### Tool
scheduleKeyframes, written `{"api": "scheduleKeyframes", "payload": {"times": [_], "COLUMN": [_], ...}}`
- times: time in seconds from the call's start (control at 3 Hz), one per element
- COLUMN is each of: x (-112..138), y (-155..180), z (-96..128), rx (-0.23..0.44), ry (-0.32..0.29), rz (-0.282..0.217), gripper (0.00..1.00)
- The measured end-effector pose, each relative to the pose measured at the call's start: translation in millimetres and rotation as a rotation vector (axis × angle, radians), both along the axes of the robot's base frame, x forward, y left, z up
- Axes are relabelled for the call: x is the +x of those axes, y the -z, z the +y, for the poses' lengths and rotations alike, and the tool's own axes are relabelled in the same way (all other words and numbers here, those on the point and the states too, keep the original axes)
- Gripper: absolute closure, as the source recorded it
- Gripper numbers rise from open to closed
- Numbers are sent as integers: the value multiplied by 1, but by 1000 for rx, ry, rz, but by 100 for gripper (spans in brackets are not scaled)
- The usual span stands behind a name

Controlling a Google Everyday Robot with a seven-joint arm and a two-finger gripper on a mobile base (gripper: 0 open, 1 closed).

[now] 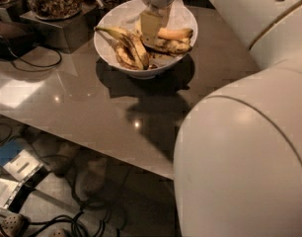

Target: Pick banana from white bowl

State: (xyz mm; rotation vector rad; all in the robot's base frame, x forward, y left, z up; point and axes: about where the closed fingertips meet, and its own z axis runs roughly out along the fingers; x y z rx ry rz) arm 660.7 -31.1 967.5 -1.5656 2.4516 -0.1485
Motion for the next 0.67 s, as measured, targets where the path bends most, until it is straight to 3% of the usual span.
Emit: {"api": "scheduleKeyframes", "payload": {"times": [0.67], "x": [18], "y": [11], "z": [-1], "rx": [23], "ry": [5], "rz": [20], "gripper": [48]}}
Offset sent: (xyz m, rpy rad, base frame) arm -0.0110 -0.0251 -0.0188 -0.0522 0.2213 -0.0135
